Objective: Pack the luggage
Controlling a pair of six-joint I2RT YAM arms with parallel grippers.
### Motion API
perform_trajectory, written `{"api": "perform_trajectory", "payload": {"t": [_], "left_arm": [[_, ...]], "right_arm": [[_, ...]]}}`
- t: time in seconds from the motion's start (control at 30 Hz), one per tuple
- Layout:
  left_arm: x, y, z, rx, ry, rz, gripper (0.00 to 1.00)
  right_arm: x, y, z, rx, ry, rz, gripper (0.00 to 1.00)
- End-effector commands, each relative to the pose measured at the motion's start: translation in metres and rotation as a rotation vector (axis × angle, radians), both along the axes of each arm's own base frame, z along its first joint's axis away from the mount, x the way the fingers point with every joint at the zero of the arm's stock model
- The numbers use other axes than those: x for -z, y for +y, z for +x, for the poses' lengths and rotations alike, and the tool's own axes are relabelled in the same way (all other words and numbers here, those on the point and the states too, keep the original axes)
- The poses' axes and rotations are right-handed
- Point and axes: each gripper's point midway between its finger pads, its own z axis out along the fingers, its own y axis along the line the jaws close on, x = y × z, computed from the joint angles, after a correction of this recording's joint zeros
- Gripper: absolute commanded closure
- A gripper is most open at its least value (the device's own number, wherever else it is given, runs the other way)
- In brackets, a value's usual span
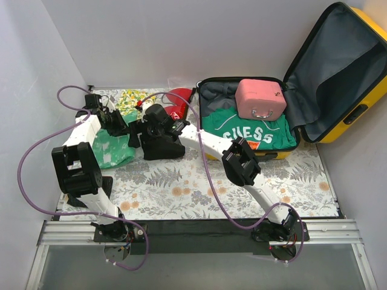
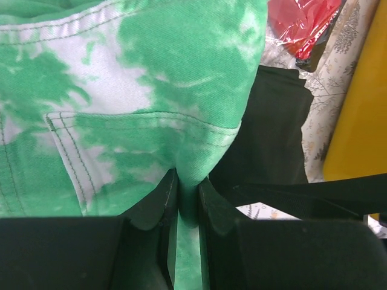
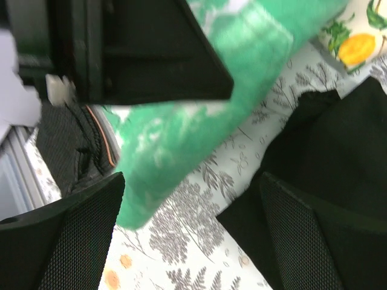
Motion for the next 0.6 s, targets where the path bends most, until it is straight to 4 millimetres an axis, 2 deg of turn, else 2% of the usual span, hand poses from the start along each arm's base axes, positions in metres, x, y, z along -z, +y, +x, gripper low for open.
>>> {"api": "perform_trajectory", "payload": {"t": [0.0, 0.1, 0.23, 0.33, 0.4, 0.43, 0.47, 0.5, 0.53, 0.57], "left_arm": [[-0.034, -0.018, 0.003, 0.0, -0.079, -0.107, 1.0], [-0.038, -0.022, 0.006, -0.002, -0.089, -0.146, 1.0], [-0.049, -0.027, 0.011, -0.003, -0.118, -0.176, 1.0], [-0.056, -0.03, 0.014, 0.005, -0.139, -0.197, 1.0], [-0.058, -0.033, 0.012, 0.019, -0.135, -0.216, 1.0], [-0.06, -0.034, 0.011, 0.024, -0.135, -0.228, 0.95], [-0.062, -0.032, 0.01, 0.016, -0.141, -0.225, 0.87], [-0.061, -0.028, 0.009, 0.004, -0.15, -0.227, 0.69], [-0.074, -0.026, 0.006, -0.009, -0.18, -0.245, 0.61], [-0.075, -0.012, 0.005, -0.046, -0.203, -0.252, 0.53]], "right_arm": [[-0.031, 0.021, 0.011, 0.025, -0.009, 0.129, 0.01], [-0.027, 0.03, 0.008, 0.009, 0.007, 0.154, 0.02], [-0.012, 0.031, 0.007, 0.011, 0.008, 0.13, 0.02], [-0.005, 0.029, 0.01, 0.026, -0.004, 0.113, 0.06], [-0.008, 0.03, 0.013, 0.032, -0.018, 0.117, 0.22], [-0.01, 0.028, 0.017, 0.039, -0.025, 0.118, 0.31], [-0.011, 0.029, 0.017, 0.042, -0.029, 0.121, 0.47], [-0.014, 0.029, 0.019, 0.045, -0.032, 0.124, 0.54], [-0.019, 0.028, 0.02, 0.05, -0.044, 0.129, 0.63], [-0.021, 0.027, 0.021, 0.048, -0.058, 0.125, 0.81]]}}
